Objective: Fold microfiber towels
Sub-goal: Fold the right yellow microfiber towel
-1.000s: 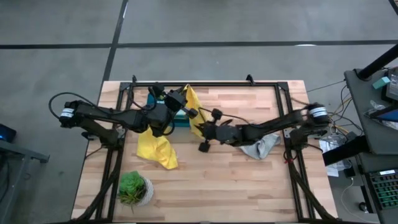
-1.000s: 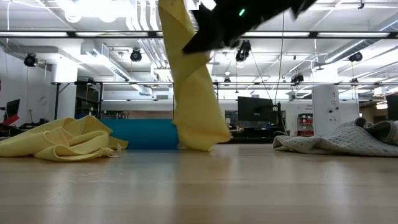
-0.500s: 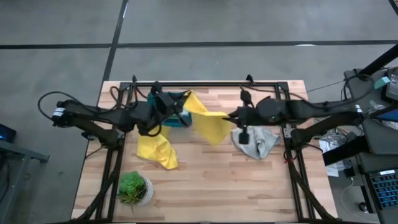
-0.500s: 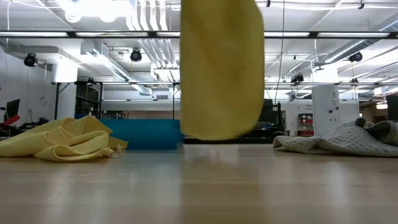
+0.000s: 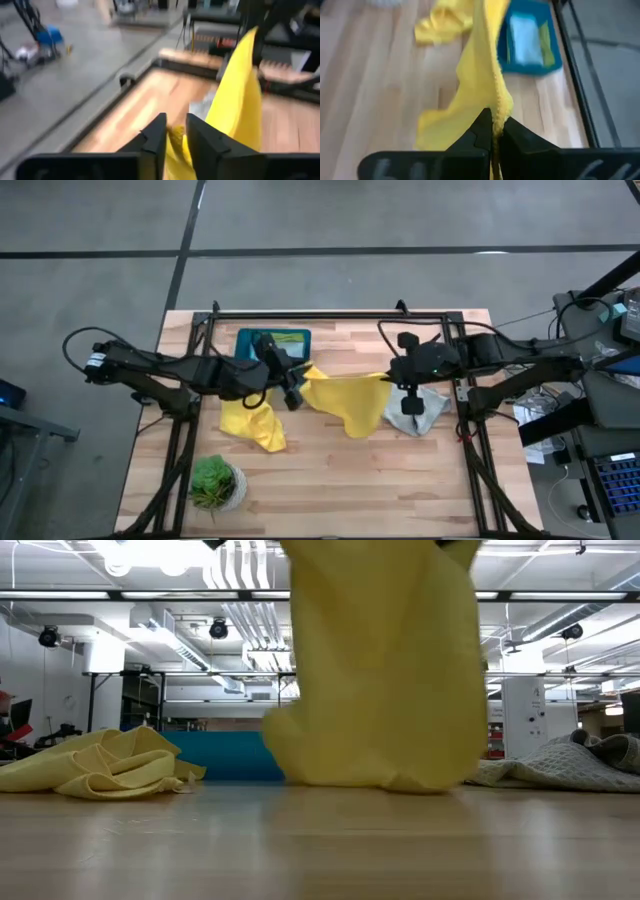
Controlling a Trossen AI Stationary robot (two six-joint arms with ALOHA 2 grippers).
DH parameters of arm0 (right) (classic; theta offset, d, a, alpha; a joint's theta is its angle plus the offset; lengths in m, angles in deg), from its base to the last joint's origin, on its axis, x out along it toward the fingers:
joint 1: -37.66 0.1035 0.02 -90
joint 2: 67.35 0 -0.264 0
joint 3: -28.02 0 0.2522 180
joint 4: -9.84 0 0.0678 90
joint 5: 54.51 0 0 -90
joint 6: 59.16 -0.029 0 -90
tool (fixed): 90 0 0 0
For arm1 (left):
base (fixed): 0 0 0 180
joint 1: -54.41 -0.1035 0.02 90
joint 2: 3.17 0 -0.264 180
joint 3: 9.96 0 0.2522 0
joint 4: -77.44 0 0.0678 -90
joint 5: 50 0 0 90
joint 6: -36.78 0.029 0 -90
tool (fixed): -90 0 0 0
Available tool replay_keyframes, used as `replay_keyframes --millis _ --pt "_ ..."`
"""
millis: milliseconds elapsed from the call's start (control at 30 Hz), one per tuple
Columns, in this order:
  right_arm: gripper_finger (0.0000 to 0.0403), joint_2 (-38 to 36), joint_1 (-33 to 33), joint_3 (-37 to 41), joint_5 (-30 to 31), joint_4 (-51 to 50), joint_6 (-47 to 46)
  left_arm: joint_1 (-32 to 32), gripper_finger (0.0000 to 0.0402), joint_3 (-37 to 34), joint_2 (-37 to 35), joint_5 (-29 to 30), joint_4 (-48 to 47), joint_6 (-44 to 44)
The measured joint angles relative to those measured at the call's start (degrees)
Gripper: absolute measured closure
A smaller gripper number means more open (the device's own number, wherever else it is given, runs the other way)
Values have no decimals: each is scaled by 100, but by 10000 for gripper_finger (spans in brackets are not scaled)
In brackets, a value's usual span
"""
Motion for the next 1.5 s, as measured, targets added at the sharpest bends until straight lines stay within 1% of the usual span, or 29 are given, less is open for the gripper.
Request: replay_keyframes --millis 100,133,233,300,333,433,567,667,733,767,833,933,1033,1200,1300,1500 --pt "395 -4 2 248 5 -395 -323 0 302 -32 41 -68 -648 -472" --pt "395 -6 2 360 1 -461 -434 0 290 -86 45 -201 -799 -533" --pt "395 -51 2 752 4 -773 -771 0 259 -345 101 -845 -672 -561" --pt "395 -87 2 1034 6 -779 -1028 4 244 -552 186 -1127 -604 -431" --pt "395 -114 2 1180 6 -766 -1149 4 239 -648 253 -1229 -424 -312" --pt "395 -142 2 1616 7 -698 -1466 0 231 -1016 518 -1417 269 204" --pt "395 -189 2 2069 15 -629 -1827 0 231 -1472 1110 -1735 2114 939" --pt "394 -195 2 2279 21 -509 -2066 0 231 -1686 1725 -2038 3628 1483" --pt "394 -211 2 2356 18 -399 -2104 23 230 -1712 2150 -2203 4152 1801" --pt "394 -214 2 2376 18 -389 -2106 31 231 -1680 2355 -2205 4225 1846" --pt "394 -214 2 2390 15 -392 -2108 29 230 -1551 2730 -2209 4222 1526" --pt "394 -214 2 2388 11 -383 -2115 -31 230 -1339 3193 -2249 4230 339" --pt "394 -214 2 2354 -18 -360 -2115 -97 230 -1149 3511 -2235 4218 -582" --pt "394 -214 2 2320 -20 -236 -2024 -225 230 -974 3681 -2303 4261 -1690" --pt "394 -212 2 2326 -19 -220 -2007 -256 230 -986 3739 -2308 4223 -2156" --pt "394 -210 2 2368 -20 -149 -1896 -340 230 -975 4117 -2159 4262 -3279"
